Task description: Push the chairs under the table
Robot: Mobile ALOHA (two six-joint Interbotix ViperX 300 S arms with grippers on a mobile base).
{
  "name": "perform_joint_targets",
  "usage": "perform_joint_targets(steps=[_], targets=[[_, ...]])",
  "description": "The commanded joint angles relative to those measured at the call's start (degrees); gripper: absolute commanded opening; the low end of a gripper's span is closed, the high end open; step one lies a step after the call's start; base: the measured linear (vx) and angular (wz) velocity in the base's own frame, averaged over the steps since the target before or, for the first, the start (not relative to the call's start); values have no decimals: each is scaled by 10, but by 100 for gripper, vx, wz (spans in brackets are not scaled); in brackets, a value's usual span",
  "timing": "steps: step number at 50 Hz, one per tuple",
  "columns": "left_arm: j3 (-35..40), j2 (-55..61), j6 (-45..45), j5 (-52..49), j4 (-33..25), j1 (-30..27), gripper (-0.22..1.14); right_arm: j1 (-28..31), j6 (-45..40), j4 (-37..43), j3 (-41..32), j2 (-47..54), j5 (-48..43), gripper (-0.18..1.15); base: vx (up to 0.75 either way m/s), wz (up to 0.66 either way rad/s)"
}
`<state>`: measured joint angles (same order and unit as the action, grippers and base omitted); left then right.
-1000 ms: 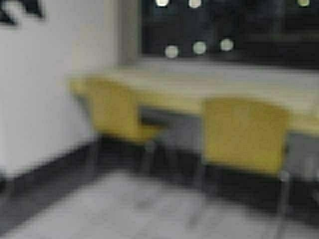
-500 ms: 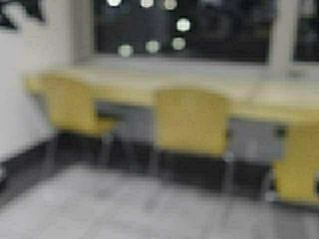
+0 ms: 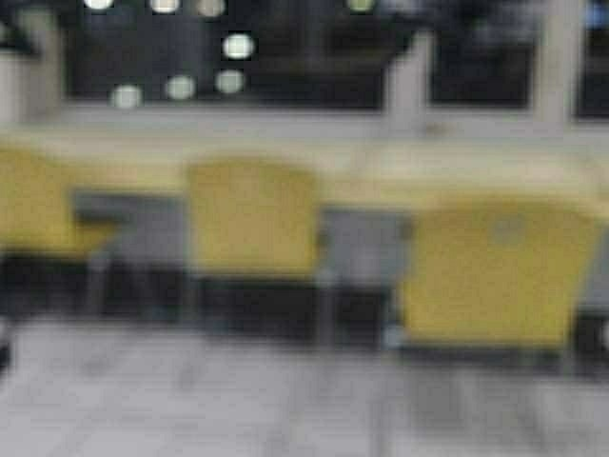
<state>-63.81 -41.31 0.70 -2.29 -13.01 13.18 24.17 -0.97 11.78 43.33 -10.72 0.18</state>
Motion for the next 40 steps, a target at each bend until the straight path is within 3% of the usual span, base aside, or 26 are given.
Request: perform_joint_targets(steps=[1, 18, 40], targets=[[9, -2, 3, -10, -1, 1, 88, 3, -2, 0, -13, -7, -1, 87, -18, -42], [11, -1, 2, -11, -1, 0, 88, 3, -9, 2, -18, -2, 7, 87, -15, -34], [15, -2, 9, -19, -7, 0, 88, 3, -27, 9, -2, -3, 15, 87, -4, -15]])
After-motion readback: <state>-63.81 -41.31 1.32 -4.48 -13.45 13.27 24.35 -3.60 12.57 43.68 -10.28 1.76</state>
